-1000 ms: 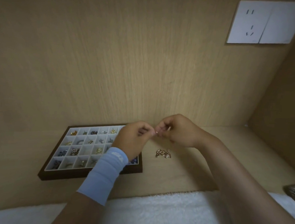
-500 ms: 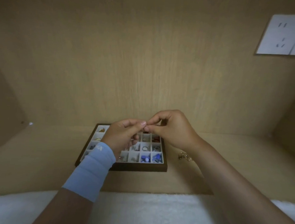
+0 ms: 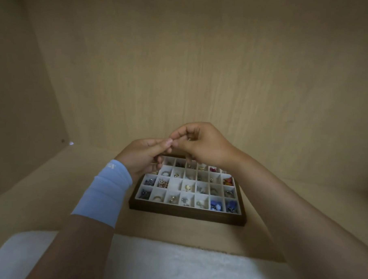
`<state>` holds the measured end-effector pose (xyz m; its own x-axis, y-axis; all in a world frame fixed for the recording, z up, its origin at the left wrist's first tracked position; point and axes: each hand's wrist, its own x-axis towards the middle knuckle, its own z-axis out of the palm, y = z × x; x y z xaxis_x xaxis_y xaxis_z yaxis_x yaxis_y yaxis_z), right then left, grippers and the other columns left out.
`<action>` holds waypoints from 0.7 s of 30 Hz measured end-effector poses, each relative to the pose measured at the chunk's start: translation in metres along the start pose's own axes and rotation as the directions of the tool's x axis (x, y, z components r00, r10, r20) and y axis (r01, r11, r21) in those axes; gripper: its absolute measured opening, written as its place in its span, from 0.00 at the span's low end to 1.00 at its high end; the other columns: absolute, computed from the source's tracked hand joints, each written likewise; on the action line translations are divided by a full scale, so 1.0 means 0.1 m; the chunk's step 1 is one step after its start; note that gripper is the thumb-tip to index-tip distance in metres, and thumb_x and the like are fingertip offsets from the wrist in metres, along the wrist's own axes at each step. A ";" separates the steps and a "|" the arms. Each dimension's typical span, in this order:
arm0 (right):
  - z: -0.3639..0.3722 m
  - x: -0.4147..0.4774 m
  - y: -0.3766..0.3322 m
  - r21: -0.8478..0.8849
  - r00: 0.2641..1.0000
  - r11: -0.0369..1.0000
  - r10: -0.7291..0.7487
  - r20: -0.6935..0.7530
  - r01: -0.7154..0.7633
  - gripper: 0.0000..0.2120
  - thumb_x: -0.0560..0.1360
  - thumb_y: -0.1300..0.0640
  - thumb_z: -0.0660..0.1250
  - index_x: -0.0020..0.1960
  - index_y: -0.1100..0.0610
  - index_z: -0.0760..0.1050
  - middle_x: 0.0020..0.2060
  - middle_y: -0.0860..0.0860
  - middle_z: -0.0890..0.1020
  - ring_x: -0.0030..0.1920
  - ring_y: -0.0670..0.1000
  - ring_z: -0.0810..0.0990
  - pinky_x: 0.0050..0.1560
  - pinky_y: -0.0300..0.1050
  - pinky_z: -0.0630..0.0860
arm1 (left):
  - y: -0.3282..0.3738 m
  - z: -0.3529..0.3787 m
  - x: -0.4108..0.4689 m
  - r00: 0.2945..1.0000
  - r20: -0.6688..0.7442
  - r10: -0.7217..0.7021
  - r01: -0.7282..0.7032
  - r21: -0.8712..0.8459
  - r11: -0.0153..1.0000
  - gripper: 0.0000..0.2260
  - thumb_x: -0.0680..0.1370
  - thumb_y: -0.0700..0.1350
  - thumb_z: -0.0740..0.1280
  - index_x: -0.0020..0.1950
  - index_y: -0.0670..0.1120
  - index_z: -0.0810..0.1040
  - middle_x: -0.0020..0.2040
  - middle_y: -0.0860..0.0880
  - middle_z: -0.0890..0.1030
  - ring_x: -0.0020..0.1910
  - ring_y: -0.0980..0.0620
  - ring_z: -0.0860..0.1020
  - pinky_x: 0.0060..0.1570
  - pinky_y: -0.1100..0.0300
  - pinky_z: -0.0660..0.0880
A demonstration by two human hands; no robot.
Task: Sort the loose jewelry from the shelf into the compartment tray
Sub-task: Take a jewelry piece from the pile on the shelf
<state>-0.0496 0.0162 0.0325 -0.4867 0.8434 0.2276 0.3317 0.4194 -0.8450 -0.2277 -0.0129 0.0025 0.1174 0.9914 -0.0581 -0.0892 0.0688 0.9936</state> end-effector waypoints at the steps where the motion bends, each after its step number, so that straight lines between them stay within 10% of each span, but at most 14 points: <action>1: -0.01 0.03 0.00 0.000 1.000 1.000 0.014 0.008 -0.014 0.06 0.78 0.61 0.70 0.53 0.59 0.82 0.41 0.55 0.86 0.29 0.49 0.78 0.25 0.37 0.71 | 0.00 -0.04 0.02 1.000 0.022 -0.012 0.012 0.001 1.000 0.07 0.78 0.46 0.67 0.44 0.47 0.83 0.32 0.55 0.77 0.30 0.58 0.69 0.34 0.66 0.71; 14: -0.02 0.33 0.07 -0.252 0.991 0.962 -0.087 0.101 0.110 0.03 0.76 0.59 0.73 0.48 0.58 0.84 0.38 0.53 0.85 0.28 0.47 0.78 0.31 0.37 0.75 | -0.12 -0.24 0.20 0.999 -0.015 -0.052 0.052 -0.054 0.997 0.04 0.76 0.44 0.70 0.48 0.47 0.84 0.39 0.53 0.83 0.31 0.59 0.72 0.32 0.68 0.73; 21: 0.14 0.27 0.32 -0.662 0.967 0.747 0.114 0.229 0.068 0.03 0.76 0.54 0.71 0.45 0.49 0.84 0.40 0.42 0.84 0.42 0.41 0.82 0.51 0.43 0.79 | -0.28 -0.34 0.24 0.989 -0.015 0.144 -0.092 0.708 0.701 0.09 0.77 0.43 0.68 0.50 0.55 0.83 0.49 0.56 0.83 0.49 0.58 0.80 0.54 0.63 0.74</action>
<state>-0.0638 0.0480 0.0046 -0.6174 0.7865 0.0126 0.7492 0.5929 -0.2952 -0.2564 0.0130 -0.0299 0.0886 0.9925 0.0843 0.6266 -0.1214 0.7698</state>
